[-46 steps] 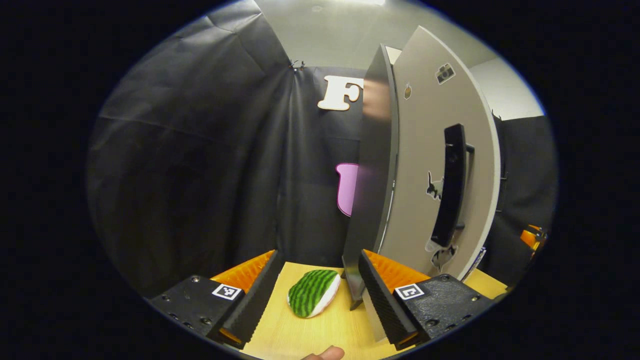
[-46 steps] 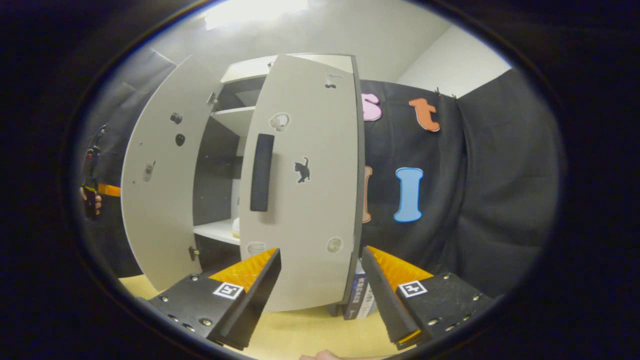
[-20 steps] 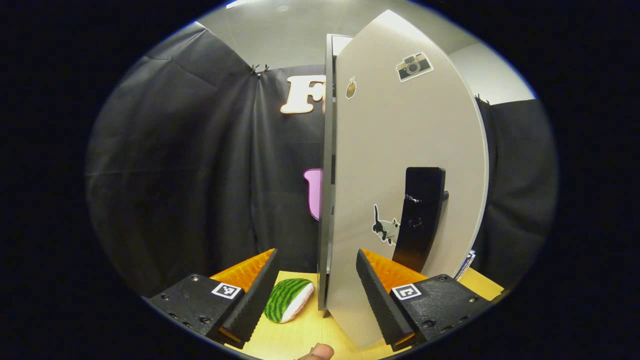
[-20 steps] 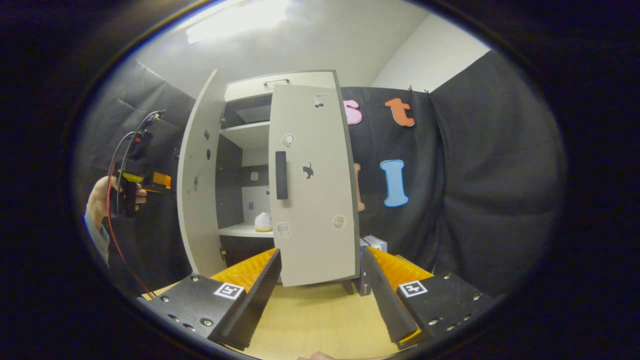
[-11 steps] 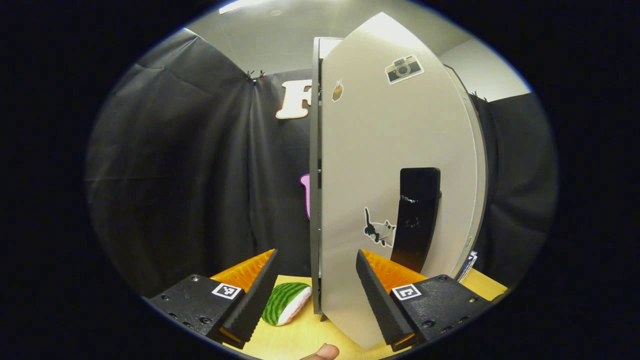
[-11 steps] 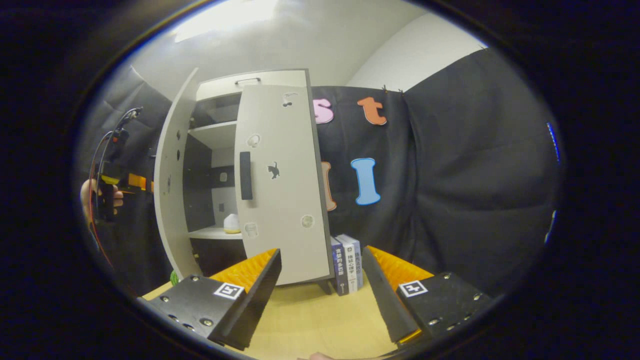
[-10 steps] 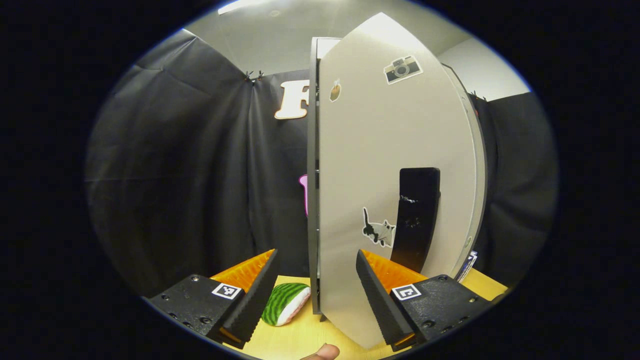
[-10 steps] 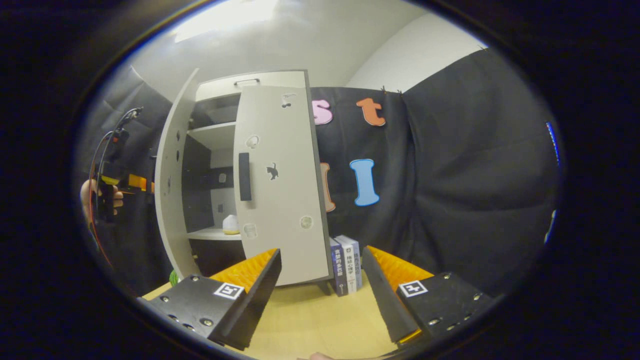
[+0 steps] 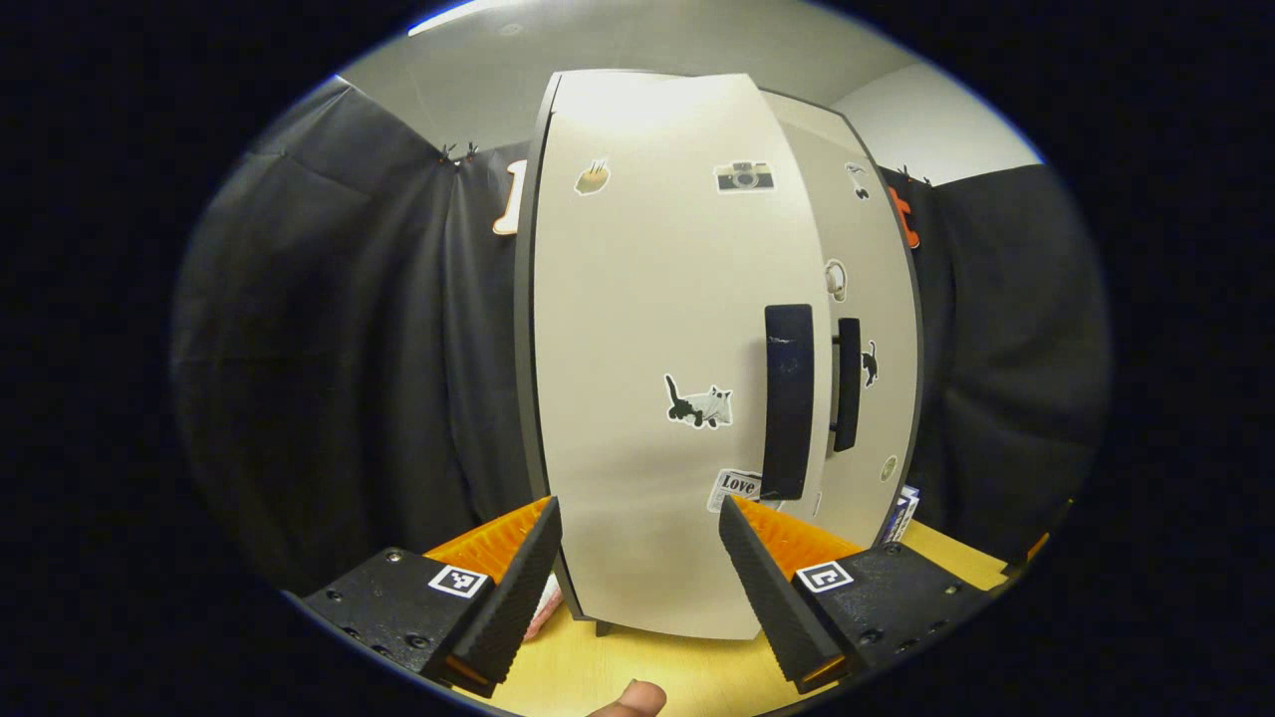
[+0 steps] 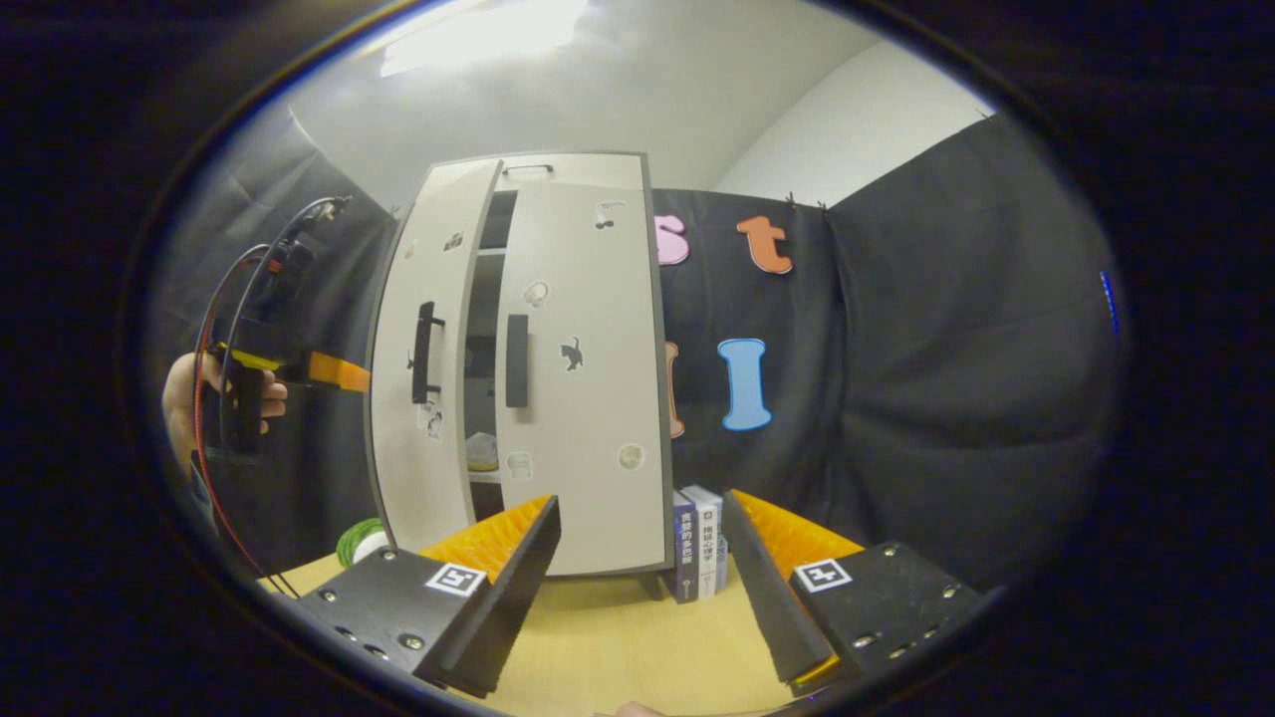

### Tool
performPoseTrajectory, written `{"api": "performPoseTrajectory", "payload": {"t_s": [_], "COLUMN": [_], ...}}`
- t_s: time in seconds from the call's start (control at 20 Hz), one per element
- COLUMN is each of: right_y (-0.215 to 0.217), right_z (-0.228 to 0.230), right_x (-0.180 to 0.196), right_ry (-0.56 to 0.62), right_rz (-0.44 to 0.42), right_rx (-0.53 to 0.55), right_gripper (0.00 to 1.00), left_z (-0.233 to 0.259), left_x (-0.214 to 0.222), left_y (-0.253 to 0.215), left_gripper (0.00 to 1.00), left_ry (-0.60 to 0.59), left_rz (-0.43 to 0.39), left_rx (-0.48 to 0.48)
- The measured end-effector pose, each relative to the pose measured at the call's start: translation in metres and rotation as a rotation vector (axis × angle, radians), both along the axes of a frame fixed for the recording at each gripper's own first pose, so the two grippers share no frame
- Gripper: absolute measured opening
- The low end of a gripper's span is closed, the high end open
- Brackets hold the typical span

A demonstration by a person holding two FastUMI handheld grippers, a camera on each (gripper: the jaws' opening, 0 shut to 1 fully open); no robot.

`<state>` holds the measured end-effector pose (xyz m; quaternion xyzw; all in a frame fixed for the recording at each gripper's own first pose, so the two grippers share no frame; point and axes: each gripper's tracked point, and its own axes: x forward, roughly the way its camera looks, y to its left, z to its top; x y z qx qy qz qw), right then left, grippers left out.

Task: Grab one shoe with the right hand and put it into the shoe cabinet, grab the other shoe with the left hand and put it into the shoe cabinet; then close the right door with the right hand and the left door with the left hand.

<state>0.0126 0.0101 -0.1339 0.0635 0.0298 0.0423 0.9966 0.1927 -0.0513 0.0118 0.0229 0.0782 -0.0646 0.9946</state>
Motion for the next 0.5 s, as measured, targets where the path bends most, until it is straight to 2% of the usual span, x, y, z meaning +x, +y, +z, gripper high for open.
{"api": "performPoseTrajectory", "payload": {"t_s": [0.3,0.5], "right_y": [0.000,-0.003], "right_z": [-0.007,-0.001], "right_x": [-0.002,-0.006], "right_ry": [0.029,0.011], "right_rz": [-0.009,-0.018], "right_rx": [0.029,0.027], "right_gripper": [0.96,0.96], "left_z": [0.004,0.004], "left_x": [-0.034,-0.059], "left_y": [0.005,0.011], "left_gripper": [0.99,0.96], "left_ry": [-0.043,-0.069], "left_rz": [0.022,0.020], "left_rx": [-0.048,-0.058]}}
